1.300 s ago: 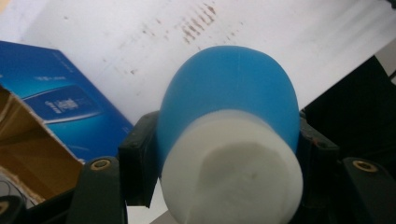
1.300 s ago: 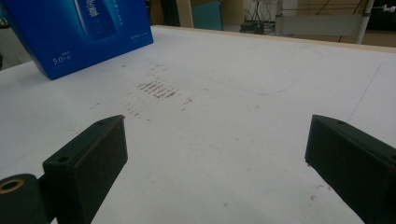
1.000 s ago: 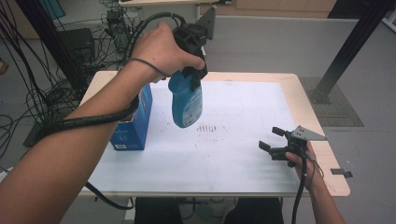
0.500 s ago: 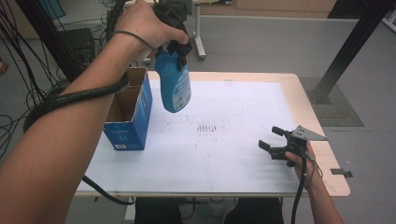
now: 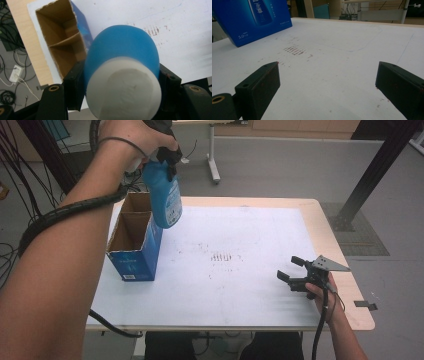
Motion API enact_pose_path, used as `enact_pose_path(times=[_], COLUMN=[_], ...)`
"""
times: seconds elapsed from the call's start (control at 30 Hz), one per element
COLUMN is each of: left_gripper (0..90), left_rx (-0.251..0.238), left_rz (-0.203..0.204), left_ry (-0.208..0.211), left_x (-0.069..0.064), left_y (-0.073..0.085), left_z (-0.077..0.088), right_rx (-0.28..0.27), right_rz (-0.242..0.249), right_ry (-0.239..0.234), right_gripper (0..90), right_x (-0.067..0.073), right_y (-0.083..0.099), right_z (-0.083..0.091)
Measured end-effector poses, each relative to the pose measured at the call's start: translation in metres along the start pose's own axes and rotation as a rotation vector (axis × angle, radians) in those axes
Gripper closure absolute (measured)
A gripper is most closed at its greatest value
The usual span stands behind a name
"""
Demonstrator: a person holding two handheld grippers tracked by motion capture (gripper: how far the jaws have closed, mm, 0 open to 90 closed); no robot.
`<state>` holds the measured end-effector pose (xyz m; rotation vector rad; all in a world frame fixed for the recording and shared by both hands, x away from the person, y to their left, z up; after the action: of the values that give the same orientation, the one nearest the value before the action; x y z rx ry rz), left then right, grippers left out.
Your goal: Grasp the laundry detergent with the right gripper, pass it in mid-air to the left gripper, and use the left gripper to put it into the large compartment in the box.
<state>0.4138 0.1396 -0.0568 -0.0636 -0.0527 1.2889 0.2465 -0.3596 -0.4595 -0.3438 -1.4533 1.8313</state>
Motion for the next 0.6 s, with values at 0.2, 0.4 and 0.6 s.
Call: enact_pose_path(times=[0.2, 0.4, 0.6], left_gripper=[37.2, 37.2, 37.2], left_rx=[0.002, 0.017, 0.037], left_rz=[0.081, 0.144, 0.202], left_ry=[-0.012, -0.047, -0.065], left_x=[0.025, 0.043, 0.055], left_y=[0.002, 0.003, 0.005], left_z=[-0.003, -0.005, -0.006], right_rx=[-0.001, 0.005, 0.012], right_rz=[-0.005, -0.004, -0.007], right_ry=[0.002, 0.005, 0.012], right_gripper=[5.4, 5.4, 5.4], right_x=[0.000, 0.000, 0.000], right_y=[0.001, 0.000, 0.000], right_z=[0.000, -0.003, -0.006])
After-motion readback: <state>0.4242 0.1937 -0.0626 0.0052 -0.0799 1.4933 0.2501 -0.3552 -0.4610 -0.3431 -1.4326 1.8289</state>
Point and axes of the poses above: each handheld gripper's, and its own axes: z roughly backward along the jaws, y roughly out of its underside, x roughly to its left, the point moved 8 cm from there along -z, roughly forward along the jaws, and after that the axes turned 2 degrees about -z, right-handed, at the moved point
